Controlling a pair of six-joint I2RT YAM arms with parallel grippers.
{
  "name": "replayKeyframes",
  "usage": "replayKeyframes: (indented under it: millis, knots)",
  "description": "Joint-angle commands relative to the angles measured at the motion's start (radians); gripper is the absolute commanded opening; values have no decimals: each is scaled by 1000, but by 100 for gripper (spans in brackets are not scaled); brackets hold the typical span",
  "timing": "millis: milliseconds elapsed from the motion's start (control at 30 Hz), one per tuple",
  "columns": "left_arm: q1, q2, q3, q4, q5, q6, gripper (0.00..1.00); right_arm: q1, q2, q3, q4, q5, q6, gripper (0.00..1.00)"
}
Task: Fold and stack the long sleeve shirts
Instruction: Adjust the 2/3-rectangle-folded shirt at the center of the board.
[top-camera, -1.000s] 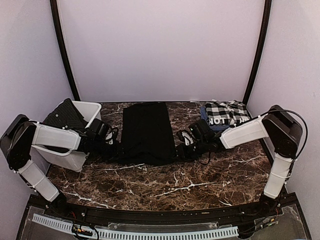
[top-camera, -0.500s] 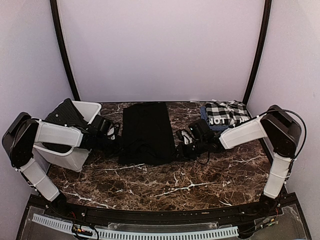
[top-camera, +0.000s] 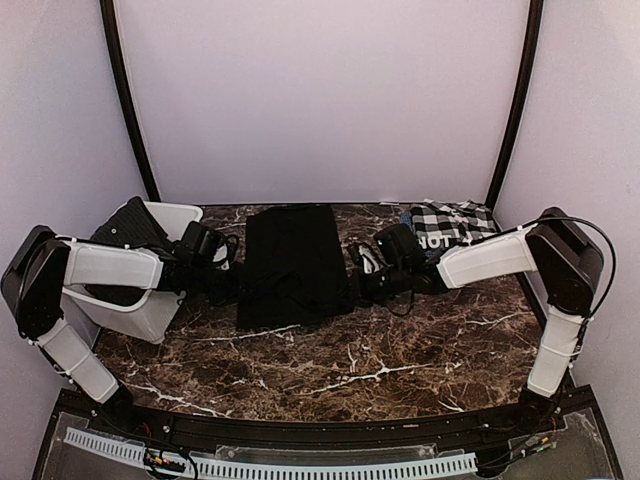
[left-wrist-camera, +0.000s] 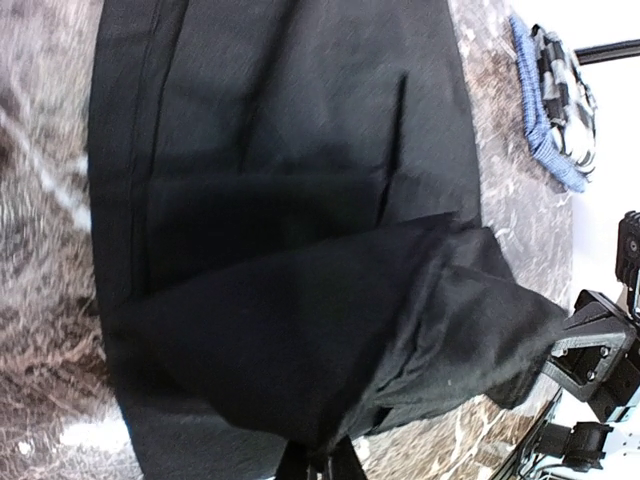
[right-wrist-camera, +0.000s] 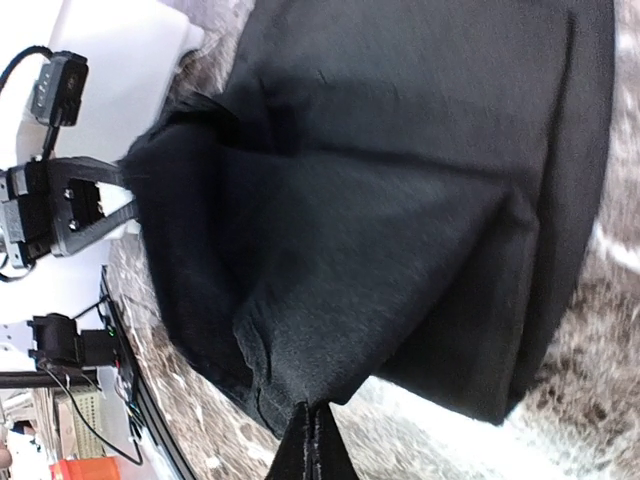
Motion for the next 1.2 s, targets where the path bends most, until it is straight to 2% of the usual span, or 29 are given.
replayKeyframes:
  millis: [0, 433, 700, 800, 833, 933, 1033, 1167]
  knots:
    - [-3, -31, 63, -28, -21, 15, 0, -29, -21, 72, 29, 8, 17, 0]
    - [56, 167, 278, -74, -54, -4, 0, -136, 167, 305, 91, -2, 47, 0]
    - [85, 259, 332, -58, -70, 12, 1, -164, 269, 426, 58, 20, 60, 0]
    - [97, 263, 335, -49, -72, 24, 12, -172, 278, 432, 44, 44, 66, 2]
    - [103, 261, 335, -46, -72, 29, 16, -174, 278, 435, 36, 50, 63, 8]
    - [113, 243, 337, -41, -84, 53, 42, -178, 264, 440, 1, 77, 36, 27]
    - [129, 229, 344, -55, -98, 71, 52, -180, 229, 434, -40, 116, -5, 40]
    - [141, 195, 339, -63, -108, 99, 65, -175, 168, 394, -78, 143, -63, 45]
